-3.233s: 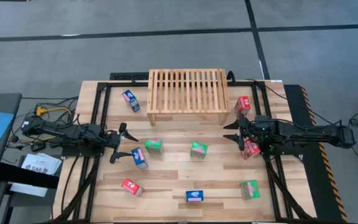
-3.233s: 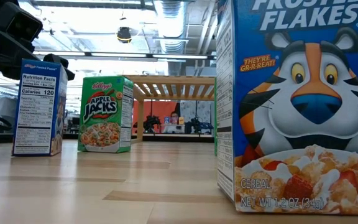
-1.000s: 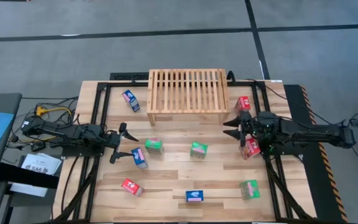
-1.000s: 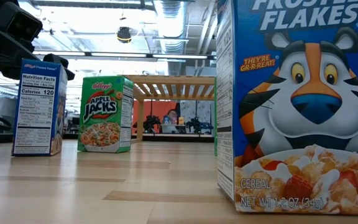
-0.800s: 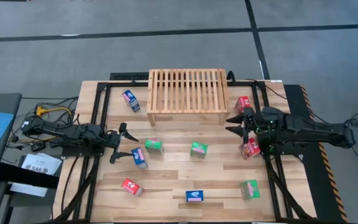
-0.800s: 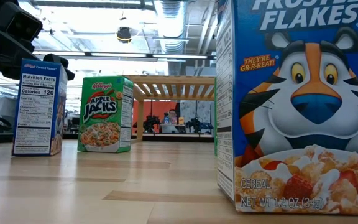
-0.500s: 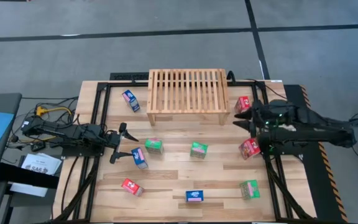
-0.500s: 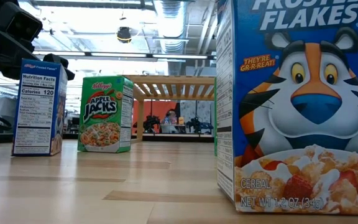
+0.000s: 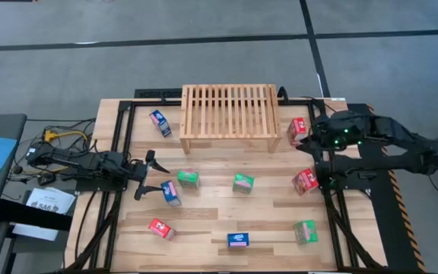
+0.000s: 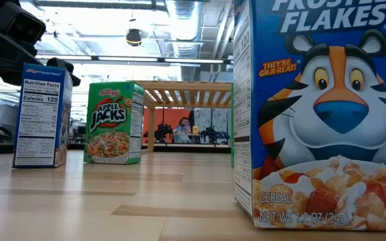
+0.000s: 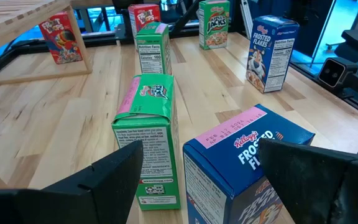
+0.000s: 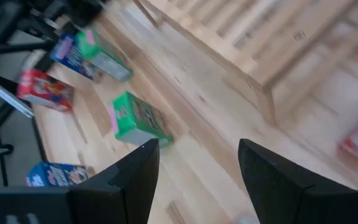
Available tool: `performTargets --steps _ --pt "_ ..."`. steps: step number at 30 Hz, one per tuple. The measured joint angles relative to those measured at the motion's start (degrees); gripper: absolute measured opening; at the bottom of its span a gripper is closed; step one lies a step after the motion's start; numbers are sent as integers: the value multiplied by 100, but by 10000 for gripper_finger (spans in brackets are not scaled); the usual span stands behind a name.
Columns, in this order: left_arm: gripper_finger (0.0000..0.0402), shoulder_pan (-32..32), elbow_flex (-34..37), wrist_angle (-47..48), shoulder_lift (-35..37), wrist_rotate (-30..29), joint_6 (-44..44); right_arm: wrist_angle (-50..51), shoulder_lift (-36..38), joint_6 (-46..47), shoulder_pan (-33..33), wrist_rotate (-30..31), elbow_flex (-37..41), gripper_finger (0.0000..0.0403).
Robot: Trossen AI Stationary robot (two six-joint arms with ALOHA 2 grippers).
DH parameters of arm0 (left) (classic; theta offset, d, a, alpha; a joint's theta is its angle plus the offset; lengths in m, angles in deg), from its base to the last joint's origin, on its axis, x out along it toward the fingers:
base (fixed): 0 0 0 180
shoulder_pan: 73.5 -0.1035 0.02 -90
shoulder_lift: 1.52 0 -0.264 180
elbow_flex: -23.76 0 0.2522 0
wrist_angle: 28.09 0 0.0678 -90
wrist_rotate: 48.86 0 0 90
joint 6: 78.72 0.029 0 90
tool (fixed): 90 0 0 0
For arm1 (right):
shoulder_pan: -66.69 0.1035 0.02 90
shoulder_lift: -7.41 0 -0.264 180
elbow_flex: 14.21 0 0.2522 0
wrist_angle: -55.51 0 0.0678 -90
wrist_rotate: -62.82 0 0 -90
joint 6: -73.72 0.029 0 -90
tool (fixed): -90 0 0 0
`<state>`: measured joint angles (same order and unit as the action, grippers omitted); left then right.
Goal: Stack cereal on shelf
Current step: Put the middle red cereal box on the shelf
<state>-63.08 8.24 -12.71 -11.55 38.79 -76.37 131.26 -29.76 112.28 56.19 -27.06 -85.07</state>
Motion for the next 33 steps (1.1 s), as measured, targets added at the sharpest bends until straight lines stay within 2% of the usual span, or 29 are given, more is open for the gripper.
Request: performTargets --steps 5,11,33 --pt "307 1 0 0 0 0 0 738 -275 569 0 -2 -245 245" --pt "307 0 0 0 2 0 0 1129 -290 1502 0 -11 -256 245" --pt "307 -1 2 0 0 0 0 1304 -291 2151 0 -190 -258 245"
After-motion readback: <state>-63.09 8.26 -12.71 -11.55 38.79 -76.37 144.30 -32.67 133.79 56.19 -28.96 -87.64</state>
